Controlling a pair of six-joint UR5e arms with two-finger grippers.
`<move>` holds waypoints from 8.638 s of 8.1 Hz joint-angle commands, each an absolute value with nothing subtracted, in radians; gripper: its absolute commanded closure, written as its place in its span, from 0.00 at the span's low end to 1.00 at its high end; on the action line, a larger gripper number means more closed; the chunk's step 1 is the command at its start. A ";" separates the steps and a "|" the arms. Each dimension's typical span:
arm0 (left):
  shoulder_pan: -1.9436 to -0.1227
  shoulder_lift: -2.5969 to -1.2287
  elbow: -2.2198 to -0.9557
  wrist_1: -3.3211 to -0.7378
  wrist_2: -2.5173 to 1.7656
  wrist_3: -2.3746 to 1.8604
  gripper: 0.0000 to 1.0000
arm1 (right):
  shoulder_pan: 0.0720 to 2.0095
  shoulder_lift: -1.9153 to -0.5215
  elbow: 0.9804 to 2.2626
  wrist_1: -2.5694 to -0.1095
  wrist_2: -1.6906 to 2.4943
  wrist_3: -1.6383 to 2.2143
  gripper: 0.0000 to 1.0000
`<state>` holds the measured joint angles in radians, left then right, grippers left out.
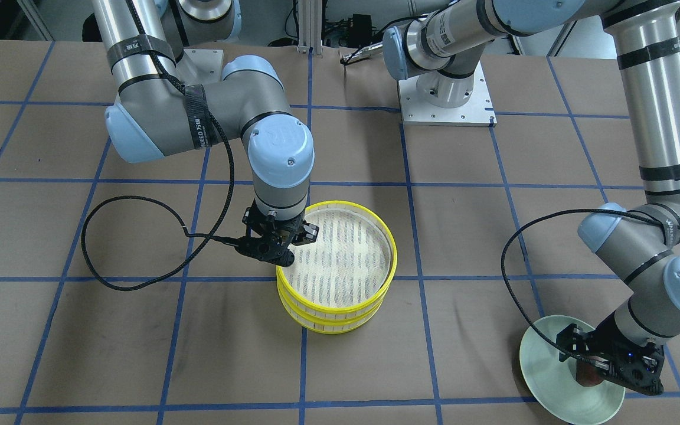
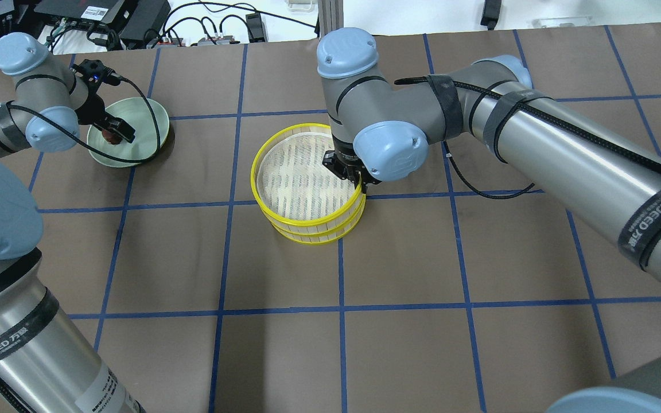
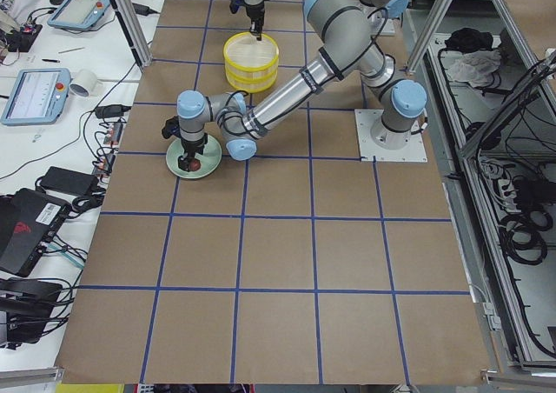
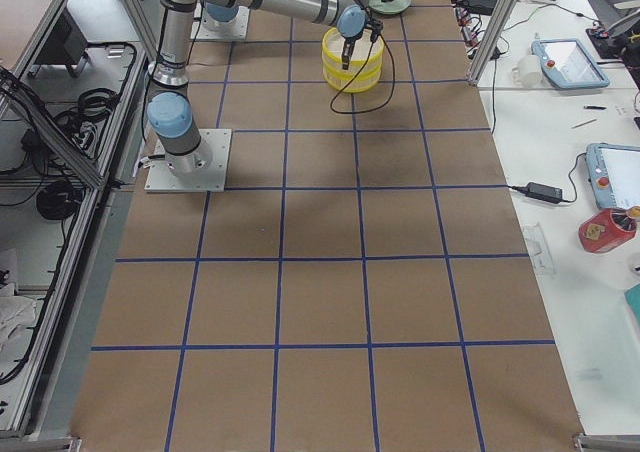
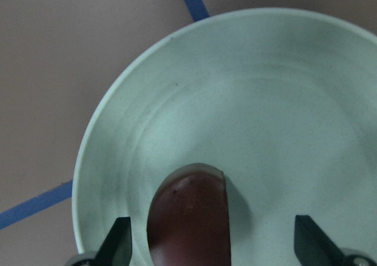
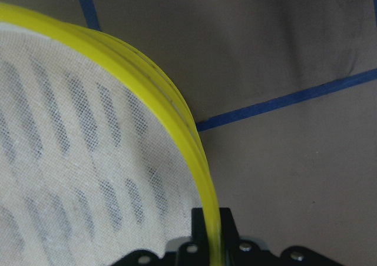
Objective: Place buns in different layers of steamer
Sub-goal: 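Grasp the dark red bun on the plate with the left gripper, then lift the dark red bun while the right gripper releases the steamer and withdraws, then carry the dark red bun over the steamer and lower it onto the top tier, then open the left gripper and raise it back toward the plate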
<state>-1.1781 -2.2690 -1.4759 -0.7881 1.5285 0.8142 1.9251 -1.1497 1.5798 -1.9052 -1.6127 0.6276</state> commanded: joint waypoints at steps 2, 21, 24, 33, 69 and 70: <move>-1.178 -2.250 -1.477 -0.782 1.534 0.828 1.00 | 1.925 -1.147 1.580 -1.905 -1.615 0.627 0.94; -1.554 -1.865 -1.597 -1.155 1.543 0.302 1.00 | 1.916 -1.152 1.574 -1.941 -1.634 0.634 0.00; -1.555 -1.862 -1.597 -1.170 1.542 0.304 1.00 | 1.852 -1.228 1.574 -1.931 -1.632 0.609 0.00; -1.782 -1.782 -1.598 -1.229 1.479 -0.015 1.00 | 1.595 -1.618 1.578 -1.555 -1.623 0.291 0.00; -1.508 -1.574 -1.542 -1.594 1.566 0.110 0.00 | 1.632 -1.568 1.565 -1.658 -1.574 0.331 0.00; -1.511 -1.574 -1.542 -1.594 1.559 0.112 0.00 | 1.632 -1.565 1.565 -1.667 -1.572 0.327 0.00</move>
